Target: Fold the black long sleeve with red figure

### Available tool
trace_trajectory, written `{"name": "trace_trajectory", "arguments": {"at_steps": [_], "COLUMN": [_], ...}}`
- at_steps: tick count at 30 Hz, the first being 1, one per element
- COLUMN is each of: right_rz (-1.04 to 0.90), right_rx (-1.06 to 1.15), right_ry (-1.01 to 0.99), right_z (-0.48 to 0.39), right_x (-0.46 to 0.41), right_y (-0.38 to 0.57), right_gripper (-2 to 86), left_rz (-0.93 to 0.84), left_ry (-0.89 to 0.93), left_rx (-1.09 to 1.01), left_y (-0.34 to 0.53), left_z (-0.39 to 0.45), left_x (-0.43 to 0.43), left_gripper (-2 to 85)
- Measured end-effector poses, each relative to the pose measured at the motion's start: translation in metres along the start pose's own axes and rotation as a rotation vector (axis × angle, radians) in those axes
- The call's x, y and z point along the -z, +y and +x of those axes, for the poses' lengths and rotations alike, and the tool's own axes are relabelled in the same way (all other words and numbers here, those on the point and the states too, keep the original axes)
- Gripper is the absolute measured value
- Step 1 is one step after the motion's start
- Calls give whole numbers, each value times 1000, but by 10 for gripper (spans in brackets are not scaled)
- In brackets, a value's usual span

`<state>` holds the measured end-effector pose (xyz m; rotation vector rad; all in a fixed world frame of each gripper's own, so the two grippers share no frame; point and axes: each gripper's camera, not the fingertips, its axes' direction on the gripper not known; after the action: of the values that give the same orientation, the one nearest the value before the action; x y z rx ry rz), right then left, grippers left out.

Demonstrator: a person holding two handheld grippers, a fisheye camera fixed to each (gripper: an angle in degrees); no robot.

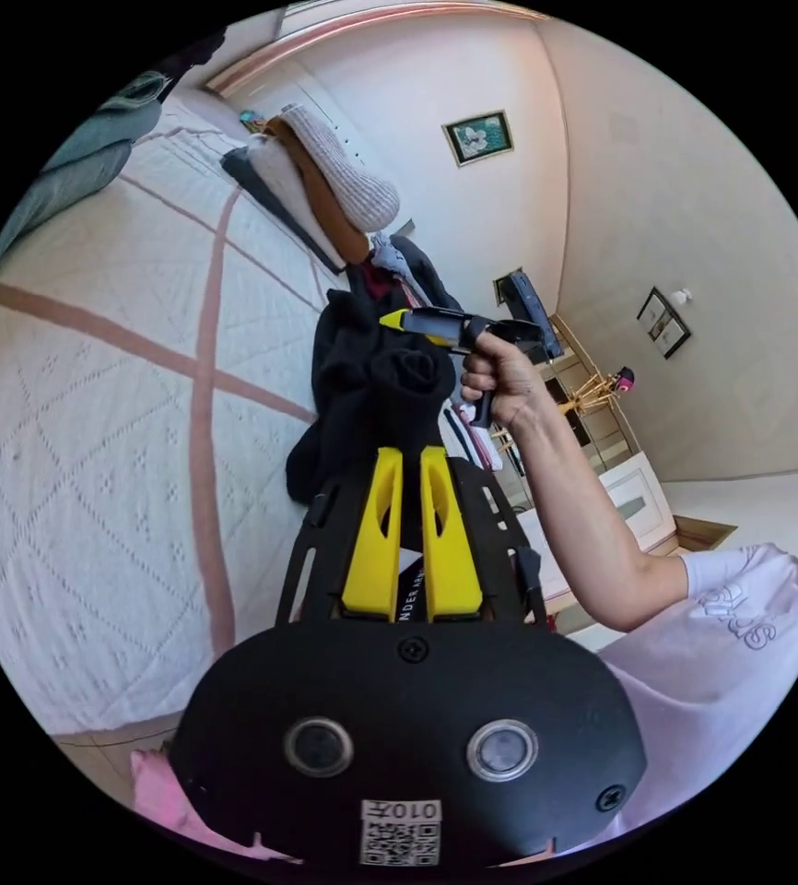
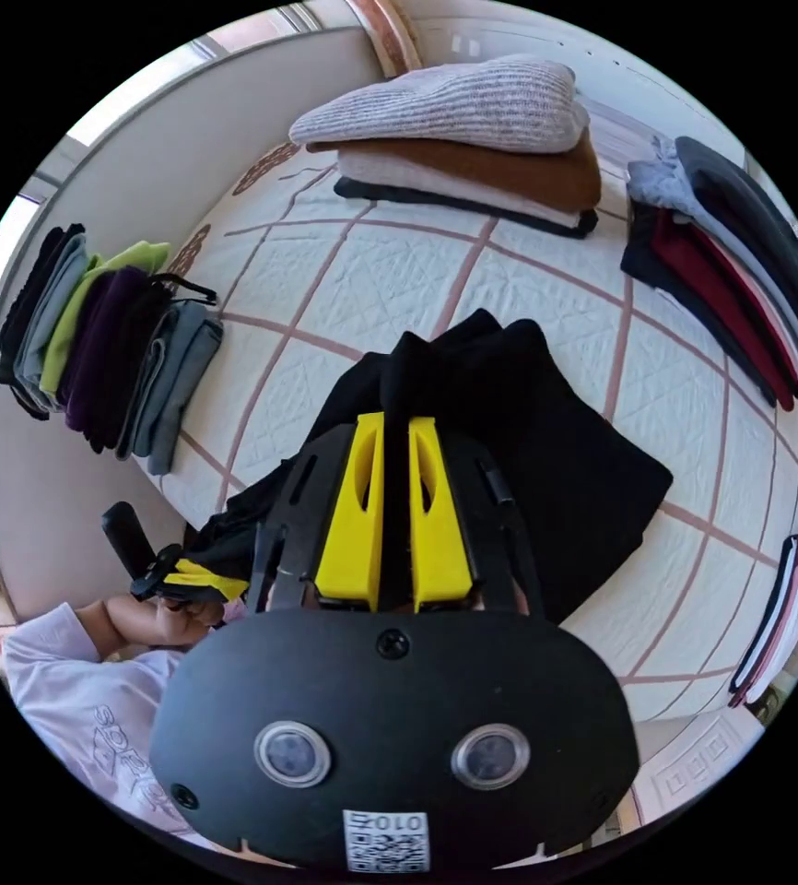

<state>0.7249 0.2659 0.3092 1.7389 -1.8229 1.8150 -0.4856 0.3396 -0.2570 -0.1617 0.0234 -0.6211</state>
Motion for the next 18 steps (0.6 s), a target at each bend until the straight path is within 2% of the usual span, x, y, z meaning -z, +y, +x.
{"name": "trace_trajectory", "arguments": {"at_steps": [7,9,11,13,15,18], "right_rz": [46,39,240,390,475,577], "right_rx": [53,106,179,190,214,278], "right_ry": [24,-52,-244,-267,-167,32], "right_z": [-52,-61,-62,-53,-50,-63], "right_x": [-12,-23,-4,12,17,4], "right_y": [7,6,33,65,102,168], "right_gripper": [82,89,86,84,82,74], "left_rz": [6,-14,3,34,39,43], "left_ry": [29,45,59,-20,-116,-341], "left_rx": [-26,33,49,-10,-75,-363], "left_y": [4,7,12,16,18,15], "left_z": [5,-3,-4,10,25,81], "left_x": [3,2,14,40,57,65], "left_gripper": [38,43,45,45,44,40]}}
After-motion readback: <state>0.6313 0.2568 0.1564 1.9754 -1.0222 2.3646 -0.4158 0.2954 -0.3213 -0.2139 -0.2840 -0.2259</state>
